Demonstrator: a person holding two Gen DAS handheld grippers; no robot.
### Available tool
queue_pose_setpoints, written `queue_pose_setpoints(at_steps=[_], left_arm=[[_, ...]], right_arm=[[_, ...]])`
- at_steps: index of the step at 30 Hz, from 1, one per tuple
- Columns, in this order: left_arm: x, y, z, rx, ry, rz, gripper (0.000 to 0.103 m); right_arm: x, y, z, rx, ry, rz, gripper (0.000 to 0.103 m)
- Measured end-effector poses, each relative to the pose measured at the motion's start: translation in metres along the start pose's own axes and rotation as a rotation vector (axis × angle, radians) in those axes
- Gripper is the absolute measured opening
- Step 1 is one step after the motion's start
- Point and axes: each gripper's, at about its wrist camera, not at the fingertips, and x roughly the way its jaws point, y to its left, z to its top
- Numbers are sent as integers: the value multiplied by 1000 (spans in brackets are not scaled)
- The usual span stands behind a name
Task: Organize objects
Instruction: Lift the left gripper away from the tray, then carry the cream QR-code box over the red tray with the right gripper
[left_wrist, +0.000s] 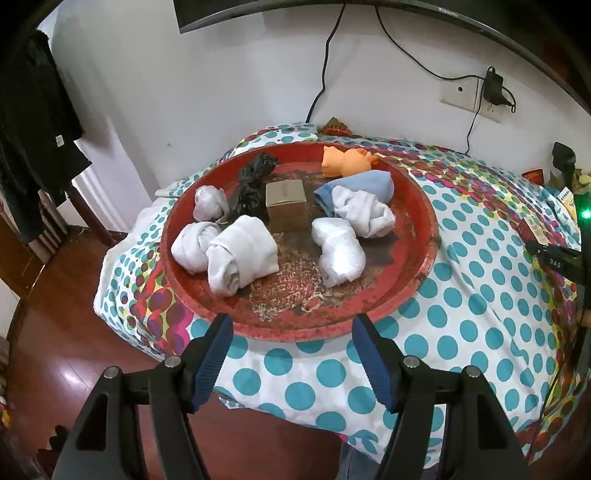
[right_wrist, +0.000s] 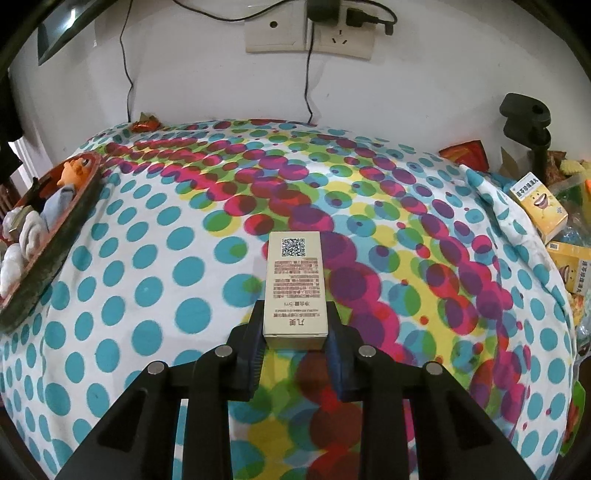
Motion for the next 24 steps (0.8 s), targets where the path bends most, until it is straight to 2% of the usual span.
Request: queue_pose_setpoints(at_steps=[8,21,24], left_arm=[[12,7,-5,-20,40,-15,69],[8,26,-4,-65,20,-24,69],[8,28,-5,-57,15,-6,69]], right_arm=[[-13,32,-13,-33,17,1,27],[-21,68,-22,-65,37,-4,27],[-23,78,-23,-82,44,-2,27]])
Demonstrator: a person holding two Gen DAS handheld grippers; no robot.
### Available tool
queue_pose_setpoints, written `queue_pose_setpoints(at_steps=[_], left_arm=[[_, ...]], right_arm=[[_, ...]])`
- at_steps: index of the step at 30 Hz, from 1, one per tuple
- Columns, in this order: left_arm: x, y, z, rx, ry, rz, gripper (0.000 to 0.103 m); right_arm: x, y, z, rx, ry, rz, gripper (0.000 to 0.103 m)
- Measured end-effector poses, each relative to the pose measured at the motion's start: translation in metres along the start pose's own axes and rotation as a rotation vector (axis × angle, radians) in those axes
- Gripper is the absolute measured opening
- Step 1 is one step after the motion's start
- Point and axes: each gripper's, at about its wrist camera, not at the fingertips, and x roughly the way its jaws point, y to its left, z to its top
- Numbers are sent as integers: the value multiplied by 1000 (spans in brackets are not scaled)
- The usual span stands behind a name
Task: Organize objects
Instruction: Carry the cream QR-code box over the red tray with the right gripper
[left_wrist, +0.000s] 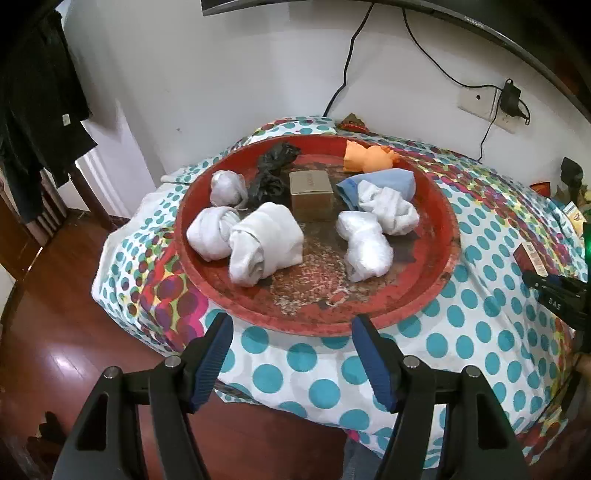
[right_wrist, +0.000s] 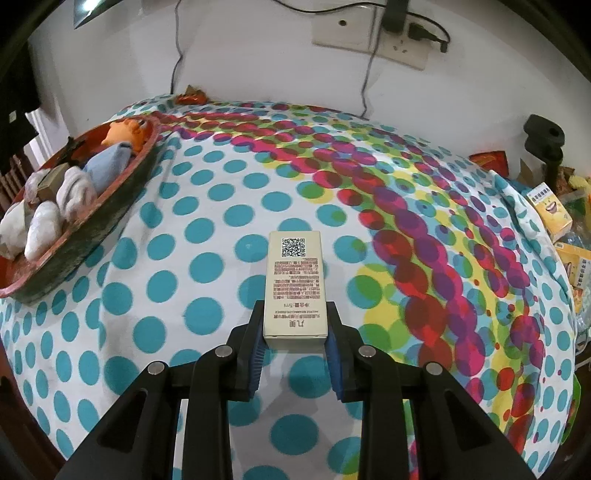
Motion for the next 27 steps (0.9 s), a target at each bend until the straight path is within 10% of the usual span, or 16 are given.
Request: queue_pose_setpoints(at_steps=[17,27], left_arm=[[8,14,0,-30,28,6,69],[14,24,1,-53,47,6,69]], right_arm=[[-14,59,3,-80,-9,84,27],[-44,121,59,-132,-110,183,27]])
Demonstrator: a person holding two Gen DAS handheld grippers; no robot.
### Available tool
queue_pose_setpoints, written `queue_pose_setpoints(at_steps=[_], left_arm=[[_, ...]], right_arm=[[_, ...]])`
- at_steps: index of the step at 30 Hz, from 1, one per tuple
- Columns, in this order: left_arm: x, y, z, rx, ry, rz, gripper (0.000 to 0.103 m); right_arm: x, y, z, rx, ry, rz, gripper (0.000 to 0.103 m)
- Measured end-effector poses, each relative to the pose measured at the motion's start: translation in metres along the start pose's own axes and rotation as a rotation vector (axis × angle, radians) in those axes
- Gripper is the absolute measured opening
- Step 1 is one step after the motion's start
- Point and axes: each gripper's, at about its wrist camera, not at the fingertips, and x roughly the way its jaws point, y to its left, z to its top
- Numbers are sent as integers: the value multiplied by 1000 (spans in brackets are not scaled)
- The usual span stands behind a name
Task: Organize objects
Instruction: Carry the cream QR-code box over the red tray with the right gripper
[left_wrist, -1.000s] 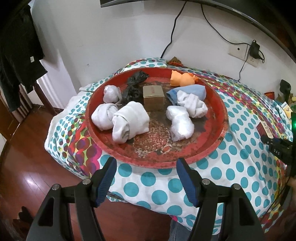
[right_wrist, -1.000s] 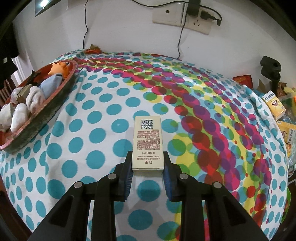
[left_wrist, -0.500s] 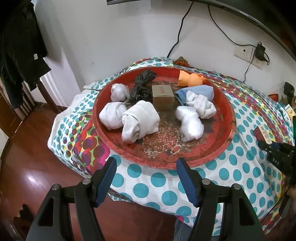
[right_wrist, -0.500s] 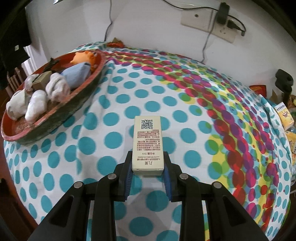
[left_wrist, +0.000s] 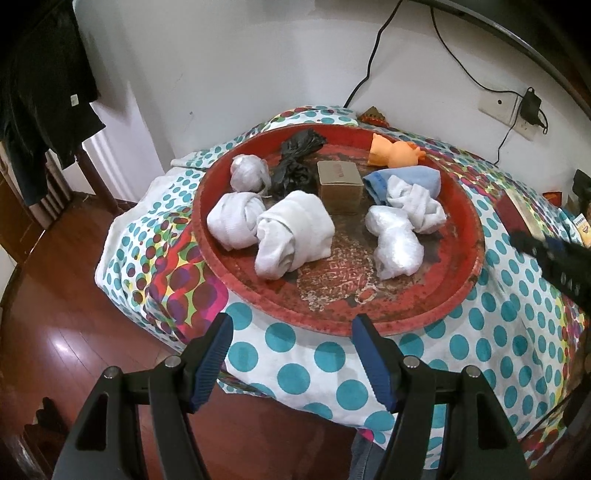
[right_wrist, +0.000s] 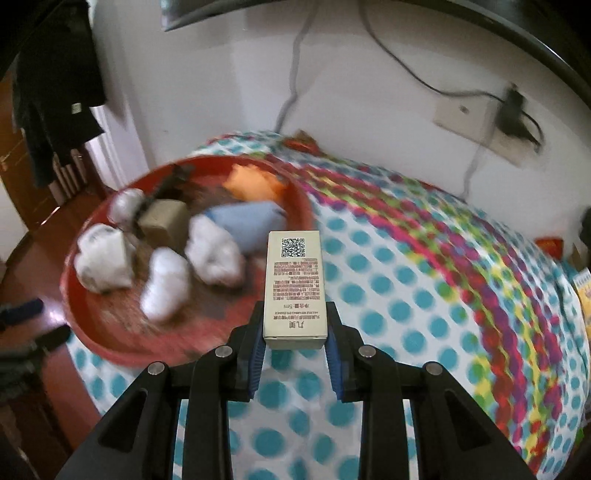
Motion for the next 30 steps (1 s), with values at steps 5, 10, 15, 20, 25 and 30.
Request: queue_pose_setpoints(at_steps=[5,10,15,20,25,30], left_arm=[[1,6,1,-8,3,11,69],[2,18,3,-35,7,25,69],[4,30,6,-82,15,18,69],[7,37,6,-110,31,7,69],[6,37,6,-110,26,16,69],[6,38,6,-114,31,11,69]], right_arm=[[12,38,19,-59,6,32,27],[28,70,41,-103,12,43,27],[46,87,54,-98,33,56,28],[64,98,58,-88,56,46,28],[72,103,55,-111,60,12,28],[71,103,54,-106,53,-9,45]])
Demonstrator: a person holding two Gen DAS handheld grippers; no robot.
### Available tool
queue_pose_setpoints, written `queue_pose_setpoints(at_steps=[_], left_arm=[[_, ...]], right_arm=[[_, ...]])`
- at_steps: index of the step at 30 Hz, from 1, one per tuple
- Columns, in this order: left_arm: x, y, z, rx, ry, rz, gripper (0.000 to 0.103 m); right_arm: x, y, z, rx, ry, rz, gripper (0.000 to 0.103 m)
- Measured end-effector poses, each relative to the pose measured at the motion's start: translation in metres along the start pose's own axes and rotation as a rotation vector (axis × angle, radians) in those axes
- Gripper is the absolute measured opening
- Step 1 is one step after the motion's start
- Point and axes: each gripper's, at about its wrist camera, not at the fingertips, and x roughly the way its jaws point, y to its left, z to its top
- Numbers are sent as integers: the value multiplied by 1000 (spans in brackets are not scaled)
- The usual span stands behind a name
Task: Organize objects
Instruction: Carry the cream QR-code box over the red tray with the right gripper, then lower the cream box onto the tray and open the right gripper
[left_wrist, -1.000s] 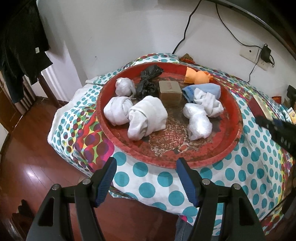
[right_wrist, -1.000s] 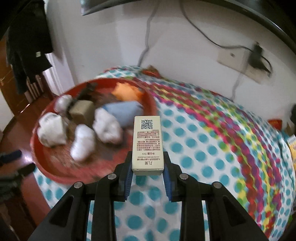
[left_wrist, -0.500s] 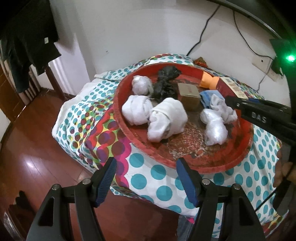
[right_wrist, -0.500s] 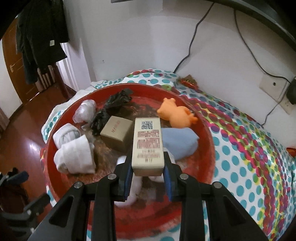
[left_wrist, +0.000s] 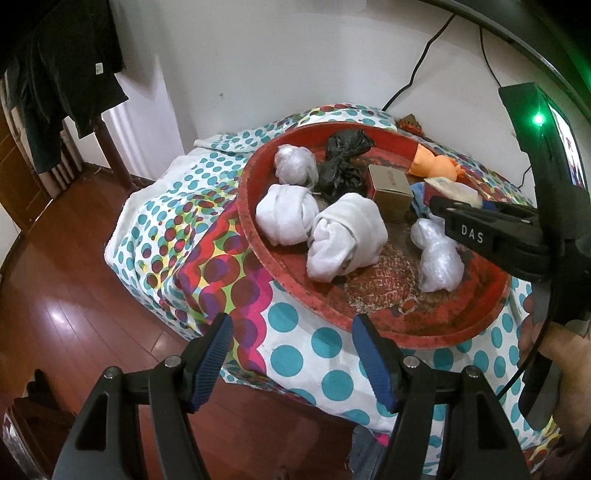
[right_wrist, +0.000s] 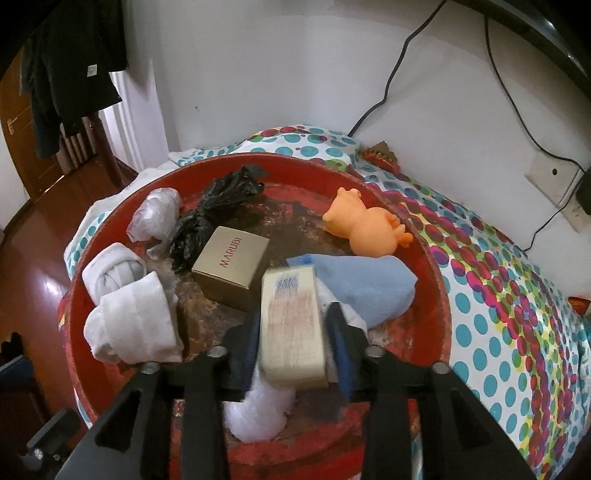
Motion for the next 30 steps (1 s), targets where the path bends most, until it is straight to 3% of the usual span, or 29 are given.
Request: queue_pose_setpoints(at_steps=[3,7,11,19,30], left_arm=[[0,-1,0,1,3,-2,69],[0,-4,-1,11,-1,2,69],[0,-6,-2,12,0,-1,69],[-7,-9,-2,6,-18,9,69],[-16,-27,-7,60,-46,29,69]], right_arm=[[-3,-2,-1,4,-6,-16,67],[-14,-2,-4,-21,-16,-37,78],[-34,-10,-13,-4,-22,-32,100],[-63,-16,-53,-30,4,-35,103],[-75,-11,-88,69,57,-5,103]])
